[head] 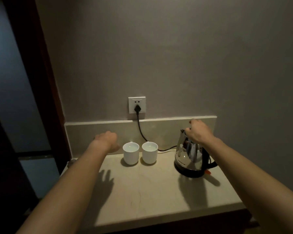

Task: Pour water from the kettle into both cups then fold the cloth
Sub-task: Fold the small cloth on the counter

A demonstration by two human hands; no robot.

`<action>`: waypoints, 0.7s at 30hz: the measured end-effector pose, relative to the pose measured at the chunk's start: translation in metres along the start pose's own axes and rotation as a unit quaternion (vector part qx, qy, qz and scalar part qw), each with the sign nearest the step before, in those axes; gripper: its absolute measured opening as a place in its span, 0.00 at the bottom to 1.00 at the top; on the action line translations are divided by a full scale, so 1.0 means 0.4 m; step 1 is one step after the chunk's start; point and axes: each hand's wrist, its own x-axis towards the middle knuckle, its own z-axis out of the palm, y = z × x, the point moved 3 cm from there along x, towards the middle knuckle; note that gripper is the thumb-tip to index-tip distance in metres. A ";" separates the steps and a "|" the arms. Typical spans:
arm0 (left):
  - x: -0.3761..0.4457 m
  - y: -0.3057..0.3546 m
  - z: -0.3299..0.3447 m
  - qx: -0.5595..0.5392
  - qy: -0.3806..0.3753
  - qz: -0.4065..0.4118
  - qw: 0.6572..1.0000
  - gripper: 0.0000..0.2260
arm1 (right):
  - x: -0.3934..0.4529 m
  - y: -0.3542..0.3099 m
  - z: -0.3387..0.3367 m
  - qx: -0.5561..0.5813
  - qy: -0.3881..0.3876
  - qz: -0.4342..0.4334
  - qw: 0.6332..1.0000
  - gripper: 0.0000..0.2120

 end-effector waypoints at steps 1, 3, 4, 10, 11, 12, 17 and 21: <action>-0.004 -0.007 -0.007 -0.003 0.005 -0.001 1.000 0.18 | 0.004 -0.037 0.014 -0.001 -0.011 -0.016 1.000 0.23; -0.010 -0.020 -0.015 -0.009 0.012 0.000 1.000 0.18 | 0.006 -0.109 0.043 -0.002 -0.032 -0.043 0.999 0.23; -0.012 -0.029 -0.017 -0.011 0.015 -0.001 1.000 0.18 | 0.007 -0.147 0.060 -0.004 -0.043 -0.062 0.997 0.23; -0.008 -0.074 -0.008 -0.033 0.038 -0.003 0.999 0.21 | -0.003 -0.318 0.180 -0.025 -0.100 -0.153 0.983 0.23; -0.005 -0.077 -0.004 -0.038 0.042 -0.002 0.998 0.21 | -0.005 -0.337 0.197 -0.028 -0.108 -0.164 0.980 0.23; -0.003 -0.079 0.000 -0.042 0.046 0.002 0.998 0.21 | -0.006 -0.354 0.213 -0.030 -0.115 -0.173 0.978 0.23; -0.003 -0.097 0.044 -0.057 0.055 0.007 0.997 0.22 | -0.020 -0.414 0.272 -0.030 -0.145 -0.212 0.966 0.25; -0.014 -0.169 0.116 -0.068 0.039 -0.024 0.997 0.23 | -0.032 -0.471 0.342 -0.034 -0.168 -0.244 0.955 0.25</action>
